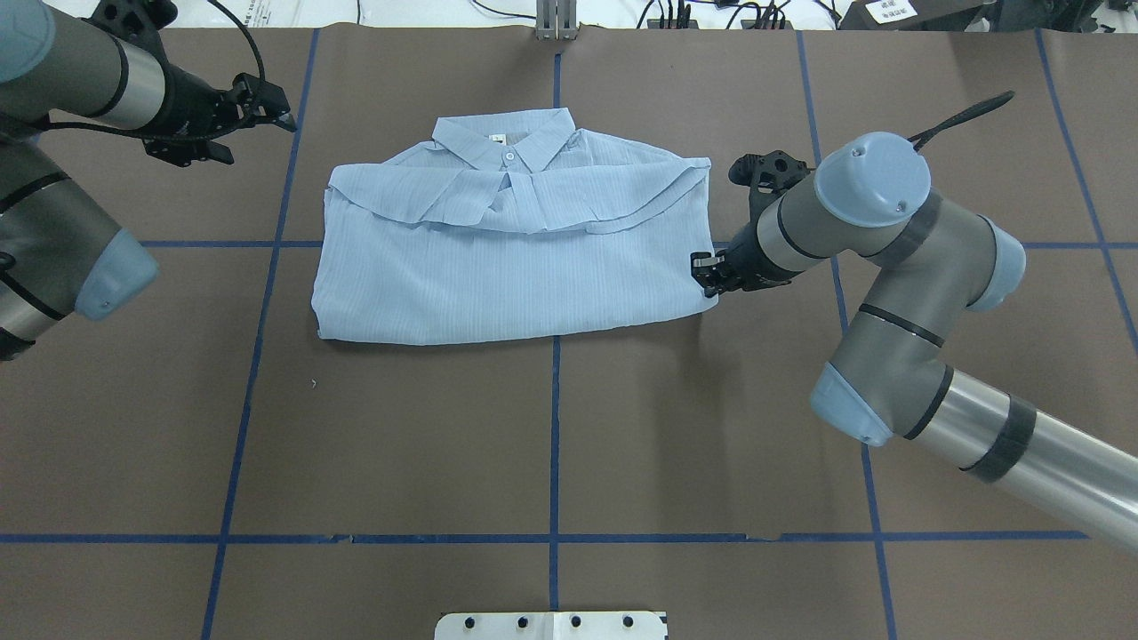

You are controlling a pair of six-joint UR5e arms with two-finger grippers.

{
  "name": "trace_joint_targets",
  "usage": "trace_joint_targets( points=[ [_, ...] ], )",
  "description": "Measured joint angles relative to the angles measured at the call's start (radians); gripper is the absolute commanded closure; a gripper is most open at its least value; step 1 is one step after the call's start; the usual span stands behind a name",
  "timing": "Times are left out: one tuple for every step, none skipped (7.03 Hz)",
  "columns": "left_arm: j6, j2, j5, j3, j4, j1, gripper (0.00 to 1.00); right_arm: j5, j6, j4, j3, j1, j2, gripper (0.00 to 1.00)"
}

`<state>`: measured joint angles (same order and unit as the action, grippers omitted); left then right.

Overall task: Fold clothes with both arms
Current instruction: 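Drag the folded shirt with the right gripper toward the robot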

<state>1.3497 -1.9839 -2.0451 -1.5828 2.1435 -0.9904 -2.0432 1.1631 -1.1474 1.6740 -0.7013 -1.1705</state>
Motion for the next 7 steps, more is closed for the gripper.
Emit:
trace_joint_targets(
  points=[
    [0.002, 0.003, 0.000, -0.004, 0.000, -0.001, 0.01, -0.018, 0.003, 0.000, 0.088, -0.001, -0.080, 1.00],
    [0.005, 0.008, 0.001, -0.008, 0.000, -0.001, 0.01, -0.025, 0.003, 0.001, 0.184, -0.001, -0.181, 1.00],
    [0.008, 0.017, 0.001, -0.016, -0.001, -0.002, 0.01, -0.030, 0.003, 0.003, 0.284, 0.002, -0.295, 1.00],
    [0.009, 0.024, 0.002, -0.024, 0.000, -0.001, 0.01, -0.033, 0.002, 0.005, 0.374, 0.019, -0.399, 1.00],
    [0.010, 0.027, 0.003, -0.029, 0.000, -0.001, 0.01, -0.040, 0.002, 0.006, 0.464, 0.062, -0.503, 1.00],
    [0.010, 0.028, 0.003, -0.036, 0.001, -0.001, 0.01, -0.048, 0.004, 0.008, 0.551, 0.142, -0.598, 1.00],
    [0.011, 0.028, 0.003, -0.044, 0.001, -0.001, 0.01, -0.053, 0.009, 0.009, 0.610, 0.252, -0.655, 1.00]
  ],
)
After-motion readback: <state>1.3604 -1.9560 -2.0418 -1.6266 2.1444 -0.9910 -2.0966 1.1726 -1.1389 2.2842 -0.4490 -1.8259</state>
